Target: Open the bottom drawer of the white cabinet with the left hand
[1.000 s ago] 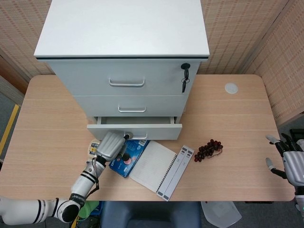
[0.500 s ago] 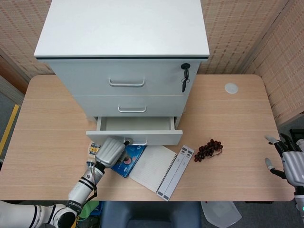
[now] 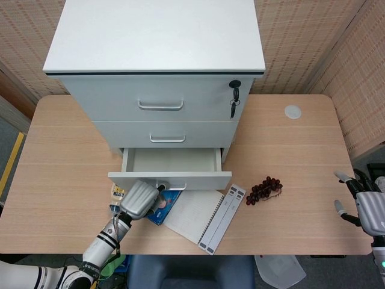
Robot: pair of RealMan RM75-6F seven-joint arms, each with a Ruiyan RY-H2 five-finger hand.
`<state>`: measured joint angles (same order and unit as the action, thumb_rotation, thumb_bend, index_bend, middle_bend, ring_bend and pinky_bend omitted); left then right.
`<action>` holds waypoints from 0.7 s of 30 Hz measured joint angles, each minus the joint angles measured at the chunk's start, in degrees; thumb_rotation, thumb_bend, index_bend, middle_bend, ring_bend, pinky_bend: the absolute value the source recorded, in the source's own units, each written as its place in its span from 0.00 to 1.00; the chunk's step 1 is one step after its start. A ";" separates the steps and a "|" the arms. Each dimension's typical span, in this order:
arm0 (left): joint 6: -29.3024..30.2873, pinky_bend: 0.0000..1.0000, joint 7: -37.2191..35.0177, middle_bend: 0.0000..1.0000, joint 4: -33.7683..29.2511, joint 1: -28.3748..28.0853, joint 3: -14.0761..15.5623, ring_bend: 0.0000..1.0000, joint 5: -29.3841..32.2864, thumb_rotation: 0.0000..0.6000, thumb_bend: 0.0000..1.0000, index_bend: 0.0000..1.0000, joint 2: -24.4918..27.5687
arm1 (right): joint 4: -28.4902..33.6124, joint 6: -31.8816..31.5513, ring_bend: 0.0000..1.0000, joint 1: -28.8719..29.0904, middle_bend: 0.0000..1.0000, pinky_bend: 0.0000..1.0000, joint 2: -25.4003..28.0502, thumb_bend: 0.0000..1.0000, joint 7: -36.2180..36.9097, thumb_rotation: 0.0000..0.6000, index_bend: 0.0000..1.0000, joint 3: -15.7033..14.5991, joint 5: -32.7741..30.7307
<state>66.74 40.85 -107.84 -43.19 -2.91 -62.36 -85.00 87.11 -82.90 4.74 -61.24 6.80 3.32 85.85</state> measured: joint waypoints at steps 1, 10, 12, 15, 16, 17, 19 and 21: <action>0.00 1.00 0.09 0.97 -0.23 0.09 0.17 1.00 -0.12 1.00 0.58 0.27 0.07 | 0.01 -0.01 0.18 0.01 0.30 0.22 0.00 0.35 -0.02 1.00 0.18 0.00 0.02; 0.16 1.00 1.12 0.97 -2.88 0.99 1.49 1.00 -1.20 1.00 0.58 0.27 0.78 | 0.03 -0.05 0.18 -0.12 0.30 0.22 -0.01 0.35 -0.09 1.00 0.18 -0.08 -0.05; 0.22 1.00 1.24 0.97 -3.69 1.22 1.81 1.00 -1.65 1.00 0.58 0.27 0.98 | 0.02 -0.08 0.18 -0.13 0.30 0.22 -0.03 0.35 -0.09 1.00 0.18 -0.08 -0.05; 0.07 1.00 1.32 0.97 -4.54 1.50 2.35 1.00 -2.31 1.00 0.58 0.27 1.28 | 0.02 -0.22 0.18 -0.13 0.30 0.22 -0.06 0.35 -0.02 1.00 0.18 -0.02 -0.01; 0.04 1.00 1.48 0.97 -4.71 1.57 2.51 1.00 -2.51 1.00 0.58 0.27 1.35 | 0.01 -0.27 0.18 -0.13 0.30 0.22 -0.08 0.35 -0.02 1.00 0.18 0.00 0.02; 0.04 1.00 1.64 0.97 -4.97 1.67 2.65 1.00 -2.66 1.00 0.58 0.27 1.41 | 0.02 -0.29 0.18 -0.14 0.30 0.22 -0.07 0.35 -0.03 1.00 0.18 0.01 0.02; 0.10 1.00 1.75 0.97 -5.40 1.86 2.81 1.00 -2.91 1.00 0.58 0.27 1.46 | 0.03 -0.33 0.18 -0.19 0.30 0.22 -0.08 0.35 -0.04 1.00 0.18 -0.02 0.03; 0.23 1.00 1.89 0.97 -5.94 2.10 3.03 1.00 -3.30 1.00 0.58 0.27 1.53 | 0.01 -0.33 0.18 -0.21 0.30 0.22 -0.08 0.35 -0.05 1.00 0.18 -0.04 0.02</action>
<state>66.98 42.74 -113.78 -41.09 0.12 -65.65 -83.47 87.13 -83.23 4.53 -61.32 6.75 3.28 85.87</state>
